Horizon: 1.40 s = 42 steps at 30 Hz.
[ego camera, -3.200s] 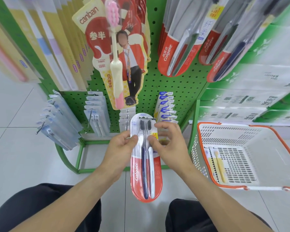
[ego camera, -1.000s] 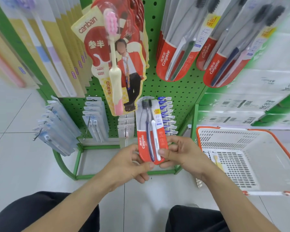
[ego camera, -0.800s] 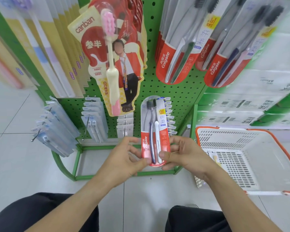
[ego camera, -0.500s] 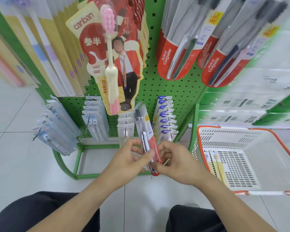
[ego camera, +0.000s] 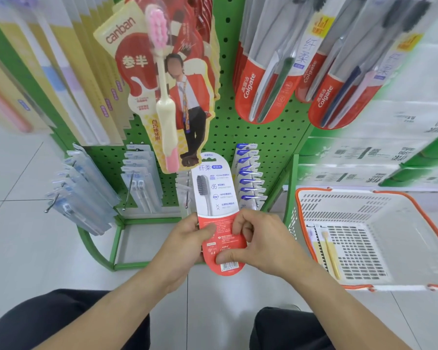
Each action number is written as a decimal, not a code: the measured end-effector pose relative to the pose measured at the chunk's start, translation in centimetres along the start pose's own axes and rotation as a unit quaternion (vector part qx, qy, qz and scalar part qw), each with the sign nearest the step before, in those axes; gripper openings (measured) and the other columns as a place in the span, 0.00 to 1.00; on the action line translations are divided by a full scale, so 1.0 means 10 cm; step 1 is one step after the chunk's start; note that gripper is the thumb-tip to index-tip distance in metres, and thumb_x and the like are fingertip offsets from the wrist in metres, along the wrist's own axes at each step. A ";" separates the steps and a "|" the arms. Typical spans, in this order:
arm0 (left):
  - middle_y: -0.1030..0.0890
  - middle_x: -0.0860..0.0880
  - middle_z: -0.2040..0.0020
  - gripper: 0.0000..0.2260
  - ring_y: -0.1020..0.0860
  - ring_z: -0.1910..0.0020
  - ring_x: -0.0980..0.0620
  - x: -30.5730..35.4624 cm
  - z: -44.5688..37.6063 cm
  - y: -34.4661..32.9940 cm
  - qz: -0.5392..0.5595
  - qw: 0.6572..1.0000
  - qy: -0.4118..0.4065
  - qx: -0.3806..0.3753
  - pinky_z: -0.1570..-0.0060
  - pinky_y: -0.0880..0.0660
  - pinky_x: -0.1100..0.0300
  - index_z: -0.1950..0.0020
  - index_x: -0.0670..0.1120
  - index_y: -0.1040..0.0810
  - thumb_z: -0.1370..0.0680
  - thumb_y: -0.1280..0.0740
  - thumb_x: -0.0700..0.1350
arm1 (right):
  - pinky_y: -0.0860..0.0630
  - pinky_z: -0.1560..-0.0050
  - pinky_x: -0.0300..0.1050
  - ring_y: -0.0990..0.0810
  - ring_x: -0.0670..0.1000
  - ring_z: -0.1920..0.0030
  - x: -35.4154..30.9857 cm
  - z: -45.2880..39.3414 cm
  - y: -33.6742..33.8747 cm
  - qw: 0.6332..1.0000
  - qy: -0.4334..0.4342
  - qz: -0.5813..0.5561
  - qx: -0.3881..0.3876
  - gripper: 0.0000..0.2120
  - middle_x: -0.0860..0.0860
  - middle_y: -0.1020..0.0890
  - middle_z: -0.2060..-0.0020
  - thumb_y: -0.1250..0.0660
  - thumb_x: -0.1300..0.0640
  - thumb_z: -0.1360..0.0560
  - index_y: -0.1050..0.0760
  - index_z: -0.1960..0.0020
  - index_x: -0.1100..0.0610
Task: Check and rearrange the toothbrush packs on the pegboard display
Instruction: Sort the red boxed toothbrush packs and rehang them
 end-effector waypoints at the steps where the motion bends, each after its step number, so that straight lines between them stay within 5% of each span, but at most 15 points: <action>1: 0.14 0.44 0.47 0.11 0.15 0.50 0.41 -0.01 -0.01 0.00 0.005 1.000 0.006 0.004 0.50 0.18 0.44 0.38 0.47 0.21 0.17 0.39 0.38 | 0.33 0.69 0.38 0.30 0.44 0.70 0.01 -0.01 0.03 1.000 -0.009 -0.003 0.017 0.29 0.44 0.29 0.72 0.15 0.40 0.46 0.30 0.59 0.48; 5: 0.14 0.43 0.49 0.10 0.17 0.46 0.37 -0.01 -0.01 -0.01 0.009 1.000 0.021 0.012 0.42 0.22 0.40 0.41 0.47 0.18 0.17 0.38 0.42 | 0.30 0.66 0.37 0.25 0.41 0.68 0.06 -0.04 0.13 0.993 -0.044 -0.064 0.089 0.43 0.46 0.25 0.67 0.15 0.40 0.47 0.34 0.40 0.45; 10: 0.13 0.48 0.52 0.12 0.15 0.55 0.49 0.01 -0.01 -0.02 -0.041 0.999 -0.004 -0.013 0.52 0.20 0.55 0.41 0.51 0.19 0.15 0.42 0.50 | 0.25 0.62 0.35 0.19 0.42 0.66 0.10 -0.05 0.09 0.986 -0.047 -0.159 0.026 0.55 0.42 0.16 0.62 0.14 0.51 0.43 0.46 0.29 0.39; 16: 0.15 0.53 0.42 0.12 0.17 0.44 0.51 0.01 0.01 -0.04 -0.166 0.982 -0.050 -0.075 0.39 0.21 0.46 0.33 0.52 0.24 0.16 0.37 0.45 | 0.18 0.65 0.46 0.14 0.51 0.63 0.13 -0.06 0.12 0.978 -0.047 -0.205 0.003 0.27 0.49 0.13 0.58 0.17 0.58 0.35 0.26 0.43 0.44; 19: 0.15 0.53 0.43 0.16 0.17 0.44 0.52 0.01 0.03 -0.04 -0.184 0.977 -0.071 -0.077 0.40 0.21 0.47 0.32 0.53 0.26 0.19 0.33 0.40 | 0.16 0.59 0.58 0.13 0.58 0.60 0.19 -0.08 0.10 0.978 -0.045 -0.203 -0.013 0.17 0.50 0.12 0.58 0.21 0.55 0.29 0.21 0.43 0.48; 22: 0.15 0.50 0.45 0.17 0.16 0.46 0.50 0.01 0.02 -0.03 -0.186 0.976 -0.068 -0.088 0.41 0.20 0.46 0.34 0.51 0.25 0.21 0.30 0.37 | 0.16 0.63 0.56 0.15 0.62 0.63 0.20 -0.08 0.09 0.973 -0.044 -0.227 0.000 0.10 0.54 0.13 0.62 0.26 0.49 0.25 0.18 0.45 0.49; 25: 0.15 0.49 0.43 0.16 0.17 0.44 0.48 0.01 0.03 -0.05 -0.182 0.974 -0.068 -0.119 0.41 0.21 0.44 0.34 0.48 0.24 0.21 0.30 0.39 | 0.17 0.64 0.55 0.15 0.64 0.62 0.20 -0.09 0.12 0.971 -0.035 -0.234 0.036 0.13 0.55 0.13 0.63 0.27 0.43 0.27 0.16 0.49 0.49; 29: 0.15 0.47 0.43 0.19 0.17 0.44 0.45 0.02 0.05 -0.08 -0.160 0.975 -0.069 -0.141 0.41 0.21 0.43 0.33 0.47 0.25 0.24 0.32 0.43 | 0.17 0.61 0.63 0.15 0.67 0.61 0.21 -0.12 0.13 0.958 -0.041 -0.275 0.063 0.14 0.57 0.13 0.61 0.23 0.46 0.33 0.17 0.51 0.51; 35: 0.15 0.50 0.43 0.35 0.14 0.50 0.45 -0.01 0.01 -0.06 -0.137 0.980 -0.093 -0.109 0.52 0.18 0.51 0.28 0.59 0.36 0.25 0.30 0.27 | 0.24 0.73 0.42 0.22 0.53 0.72 0.21 -0.10 0.11 0.963 -0.033 -0.264 -0.040 0.05 0.53 0.13 0.64 0.26 0.53 0.27 0.17 0.52 0.52; 42: 0.14 0.52 0.47 0.17 0.14 0.52 0.50 0.01 0.02 -0.08 -0.173 0.974 -0.099 -0.105 0.55 0.19 0.57 0.37 0.50 0.25 0.23 0.29 0.35 | 0.16 0.54 0.58 0.13 0.54 0.56 0.30 -0.12 0.20 0.975 -0.049 -0.217 0.024 0.22 0.46 0.12 0.57 0.17 0.40 0.42 0.17 0.52 0.46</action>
Point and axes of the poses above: each hand's wrist, its own z-axis away from the middle knuckle, its own y-axis out of the back of the hand, x = y × z, the point moved 4 cm from there along -z, towards the middle knuckle
